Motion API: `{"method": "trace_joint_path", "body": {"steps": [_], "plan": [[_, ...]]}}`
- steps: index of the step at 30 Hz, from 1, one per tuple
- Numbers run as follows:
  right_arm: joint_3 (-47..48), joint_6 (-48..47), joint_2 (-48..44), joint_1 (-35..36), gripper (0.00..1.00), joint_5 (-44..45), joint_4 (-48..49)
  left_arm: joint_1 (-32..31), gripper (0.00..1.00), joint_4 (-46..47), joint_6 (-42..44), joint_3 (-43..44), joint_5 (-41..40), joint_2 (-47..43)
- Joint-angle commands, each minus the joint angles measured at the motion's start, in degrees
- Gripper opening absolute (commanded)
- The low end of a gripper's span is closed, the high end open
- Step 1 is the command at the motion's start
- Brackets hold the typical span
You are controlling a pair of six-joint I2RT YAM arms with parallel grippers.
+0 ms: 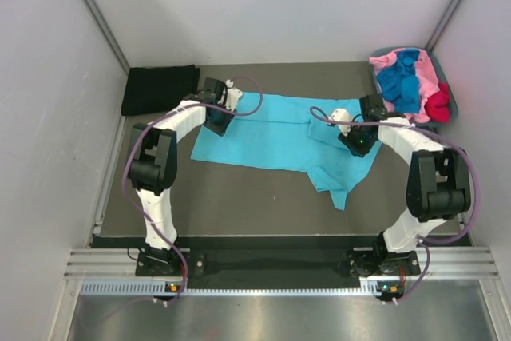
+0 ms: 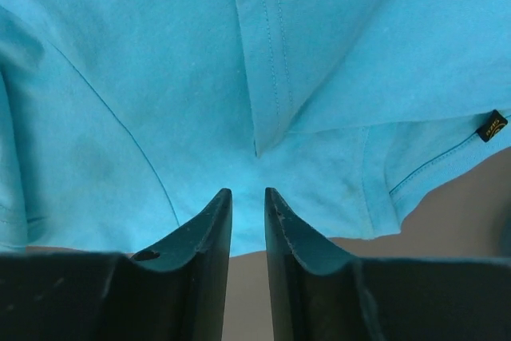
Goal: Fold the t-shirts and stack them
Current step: Fold the tshirt
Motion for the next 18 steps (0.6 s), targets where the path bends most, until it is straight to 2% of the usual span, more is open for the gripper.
{"method": "trace_joint_path", "body": {"steps": [1, 3, 7, 10, 18], "plan": [[-0.47, -0.3, -4.73, 0.51, 0.25, 0.2, -0.66, 0.06, 0.4, 2.14, 0.03, 2.24, -0.52, -2.14], [-1.0, -1.62, -7.53, 0.42, 0.25, -0.94, -2.32, 0.15, 0.41, 1.7, 0.56, 2.15, -0.09, -3.11], [-1.35, -7.42, -10.62, 0.42, 0.25, -14.43, -14.26, 0.15, 0.41, 0.65, 1.18, 1.1, 0.44, -5.48], [-3.79, -6.65, -12.11, 1.12, 0.25, -20.35, -21.65, 0.23, 0.41, 0.2, 2.06, -0.83, 0.79, -7.06], [-16.11, -7.08, -18.71, 2.79, 0.24, -22.31, -24.74, 0.41, 0.41, -1.03, 0.48, -4.35, 2.11, -10.05]]}}
